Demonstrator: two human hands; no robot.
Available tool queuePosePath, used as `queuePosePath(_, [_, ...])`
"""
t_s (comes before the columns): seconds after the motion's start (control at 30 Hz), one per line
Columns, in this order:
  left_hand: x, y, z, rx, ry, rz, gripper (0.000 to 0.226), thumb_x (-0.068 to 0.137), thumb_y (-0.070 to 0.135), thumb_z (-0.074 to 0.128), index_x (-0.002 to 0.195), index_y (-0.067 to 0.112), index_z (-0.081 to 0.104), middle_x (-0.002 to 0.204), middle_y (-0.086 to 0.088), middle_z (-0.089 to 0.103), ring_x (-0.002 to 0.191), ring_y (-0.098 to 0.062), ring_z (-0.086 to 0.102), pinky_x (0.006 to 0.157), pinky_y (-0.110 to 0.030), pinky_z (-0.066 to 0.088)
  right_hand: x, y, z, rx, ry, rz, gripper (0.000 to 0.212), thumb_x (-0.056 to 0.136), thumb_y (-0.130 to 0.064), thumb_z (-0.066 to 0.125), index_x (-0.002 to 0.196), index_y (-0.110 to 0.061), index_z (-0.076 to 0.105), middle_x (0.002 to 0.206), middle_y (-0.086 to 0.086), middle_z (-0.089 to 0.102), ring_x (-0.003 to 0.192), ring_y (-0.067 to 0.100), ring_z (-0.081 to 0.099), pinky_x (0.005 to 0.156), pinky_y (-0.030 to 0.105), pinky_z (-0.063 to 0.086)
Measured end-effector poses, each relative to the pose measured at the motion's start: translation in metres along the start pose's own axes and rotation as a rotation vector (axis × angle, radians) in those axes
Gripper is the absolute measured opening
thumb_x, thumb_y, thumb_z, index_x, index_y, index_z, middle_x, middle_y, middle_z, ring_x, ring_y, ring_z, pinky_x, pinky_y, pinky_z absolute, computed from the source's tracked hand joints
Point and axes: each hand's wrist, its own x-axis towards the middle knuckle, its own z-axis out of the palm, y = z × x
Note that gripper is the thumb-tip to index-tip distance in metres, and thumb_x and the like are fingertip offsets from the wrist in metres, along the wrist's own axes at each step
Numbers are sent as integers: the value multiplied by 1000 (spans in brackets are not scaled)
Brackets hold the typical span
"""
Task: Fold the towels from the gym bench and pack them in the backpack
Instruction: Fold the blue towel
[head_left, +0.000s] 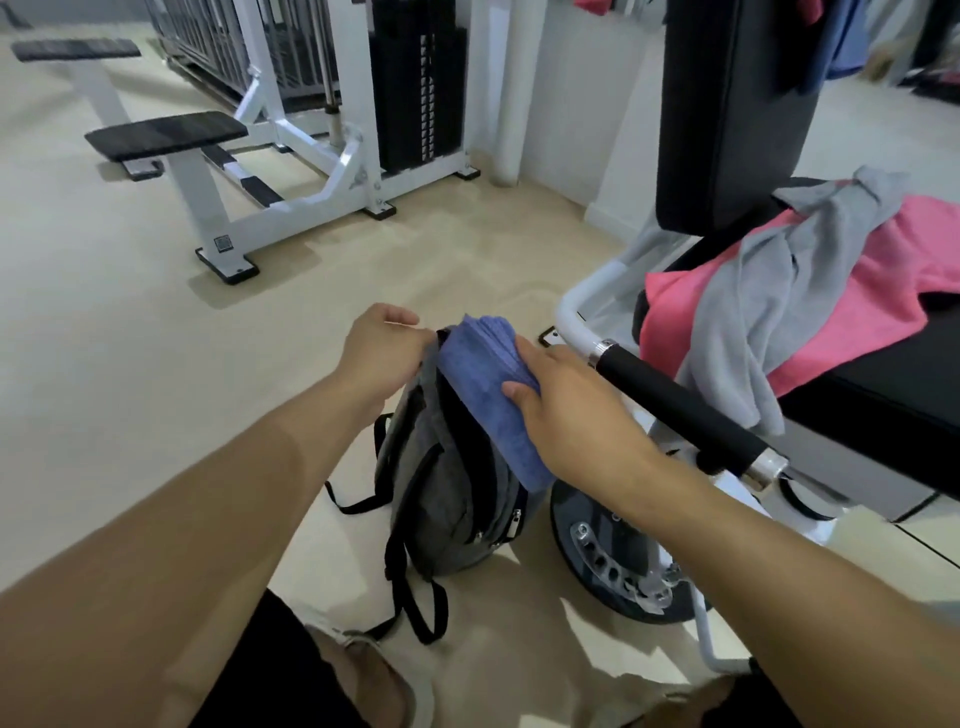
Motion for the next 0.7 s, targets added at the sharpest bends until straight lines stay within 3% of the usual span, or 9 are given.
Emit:
queuePosePath(0.07, [4, -15, 4, 151, -51, -25, 41, 93, 22, 68, 130, 12, 53, 109, 0, 63, 87, -15, 61, 75, -27, 50, 6, 2, 14, 0, -34, 19, 46, 107, -25, 42, 151, -15, 37, 125, 12, 54, 109, 32, 57, 91, 41, 48])
queuePosePath(0.13, [10, -31, 8, 291, -100, -57, 57, 93, 26, 67, 143, 11, 44, 134, -9, 58, 113, -26, 60, 92, -32, 50, 11, 2, 28, 33, -40, 46, 51, 104, -18, 42, 154, -12, 34, 134, 15, 51, 115, 34, 54, 92, 40, 46])
queuePosePath(0.2, [14, -42, 11, 388, -143, -103, 66, 93, 29, 67, 148, 6, 37, 143, -16, 52, 124, -32, 55, 98, -35, 48, 16, 5, 41, 27, -60, 68, 52, 102, -15, 44, 153, -11, 35, 140, 16, 48, 118, 34, 53, 93, 41, 47])
queuePosePath(0.27, [17, -51, 14, 428, -173, -144, 59, 93, 34, 66, 139, 5, 43, 134, -17, 57, 117, -35, 59, 93, -37, 52, 23, 9, 52, -42, -108, 72, 49, 105, -15, 43, 153, -10, 35, 144, 15, 47, 117, 31, 55, 92, 38, 50])
queuePosePath(0.37, [20, -58, 17, 469, -210, -159, 29, 93, 36, 61, 101, 9, 58, 110, -18, 68, 85, -34, 67, 66, -33, 57, 32, 19, 63, -66, -102, 99, 47, 106, -21, 42, 153, -15, 38, 134, 11, 53, 110, 30, 60, 88, 36, 50])
queuePosePath(0.43, [22, -61, 19, 494, -242, -164, 28, 95, 35, 56, 98, 7, 60, 101, -17, 69, 77, -36, 69, 57, -31, 55, 38, 25, 69, -81, -93, 92, 42, 105, -22, 44, 147, -15, 46, 131, 11, 55, 108, 30, 61, 87, 37, 49])
queuePosePath(0.57, [21, -65, 24, 445, -295, -183, 33, 98, 25, 47, 107, -1, 63, 106, -24, 70, 86, -42, 73, 80, -47, 63, 45, 33, 78, -101, -102, 75, 38, 103, -20, 49, 141, -15, 54, 130, 10, 55, 109, 31, 61, 90, 42, 52])
queuePosePath(0.7, [19, -69, 24, 335, -280, -224, 25, 100, 13, 49, 113, -3, 64, 118, -25, 70, 101, -41, 73, 79, -48, 64, 48, 44, 87, -204, -130, 58, 30, 101, -20, 54, 130, -16, 60, 126, 7, 55, 108, 30, 59, 86, 43, 54])
